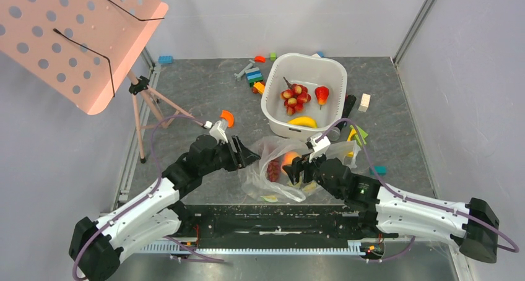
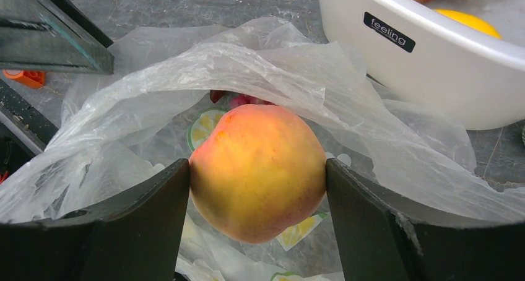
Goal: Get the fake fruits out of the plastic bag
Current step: Take out the fake fruit from the plastic bag, then place the fake fruit in the bin.
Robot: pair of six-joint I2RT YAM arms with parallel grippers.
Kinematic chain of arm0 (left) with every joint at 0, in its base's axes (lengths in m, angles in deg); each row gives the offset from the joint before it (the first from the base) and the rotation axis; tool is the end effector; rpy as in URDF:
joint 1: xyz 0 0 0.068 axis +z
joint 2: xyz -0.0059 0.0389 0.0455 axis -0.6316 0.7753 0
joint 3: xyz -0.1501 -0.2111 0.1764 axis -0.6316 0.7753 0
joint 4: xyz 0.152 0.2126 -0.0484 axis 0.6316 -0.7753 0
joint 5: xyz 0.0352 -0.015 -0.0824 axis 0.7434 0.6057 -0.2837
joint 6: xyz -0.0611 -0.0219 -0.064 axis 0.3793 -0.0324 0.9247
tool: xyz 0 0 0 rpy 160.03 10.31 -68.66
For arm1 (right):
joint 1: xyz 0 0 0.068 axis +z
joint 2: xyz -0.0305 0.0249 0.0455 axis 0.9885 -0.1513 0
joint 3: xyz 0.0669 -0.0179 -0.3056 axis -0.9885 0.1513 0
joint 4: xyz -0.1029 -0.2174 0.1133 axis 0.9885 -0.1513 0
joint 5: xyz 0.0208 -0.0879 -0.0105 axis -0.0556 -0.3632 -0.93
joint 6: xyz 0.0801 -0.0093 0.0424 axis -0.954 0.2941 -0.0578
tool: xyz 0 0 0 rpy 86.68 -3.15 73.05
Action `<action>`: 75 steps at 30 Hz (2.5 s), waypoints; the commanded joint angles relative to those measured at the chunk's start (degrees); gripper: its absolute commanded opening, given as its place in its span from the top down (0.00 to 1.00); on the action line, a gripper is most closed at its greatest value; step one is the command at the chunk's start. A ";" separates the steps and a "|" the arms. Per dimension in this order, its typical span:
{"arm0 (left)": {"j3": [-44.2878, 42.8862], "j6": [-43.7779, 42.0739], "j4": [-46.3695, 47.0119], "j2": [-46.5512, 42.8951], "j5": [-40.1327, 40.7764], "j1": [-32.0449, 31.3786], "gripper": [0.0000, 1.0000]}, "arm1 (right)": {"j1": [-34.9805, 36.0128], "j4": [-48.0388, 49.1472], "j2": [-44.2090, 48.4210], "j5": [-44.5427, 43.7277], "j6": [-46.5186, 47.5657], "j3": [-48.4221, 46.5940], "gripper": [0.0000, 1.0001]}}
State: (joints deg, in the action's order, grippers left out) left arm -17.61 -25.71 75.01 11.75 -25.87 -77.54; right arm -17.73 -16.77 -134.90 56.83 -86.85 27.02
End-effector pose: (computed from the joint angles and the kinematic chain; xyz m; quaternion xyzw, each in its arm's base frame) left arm 0.1524 -0.1397 0.2479 -0.0406 0.8431 -0.4269 0.3244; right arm 0.1199 0.1665 0.2470 -0.1777 0.7914 0.2509 0.5283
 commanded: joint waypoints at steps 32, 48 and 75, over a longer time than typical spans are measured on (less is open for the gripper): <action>2.45 -4.87 -2.33 -1.42 9.11 -2.06 0.98 | 0.11 -12.50 8.77 -0.81 7.55 -23.21 0.34; 2.22 -8.39 -7.06 -4.60 9.21 -2.06 0.98 | -8.10 -15.19 -12.85 -10.97 20.82 -43.01 0.33; 2.46 -8.60 -10.97 -7.78 7.75 -2.07 0.98 | -44.95 -13.33 -55.58 15.17 20.76 -63.29 0.35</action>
State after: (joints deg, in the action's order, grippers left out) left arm -14.99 -32.44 64.41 5.34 -17.50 -79.44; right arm -61.38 -32.01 -187.62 71.01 -66.30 -32.06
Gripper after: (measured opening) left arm 0.028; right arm 0.772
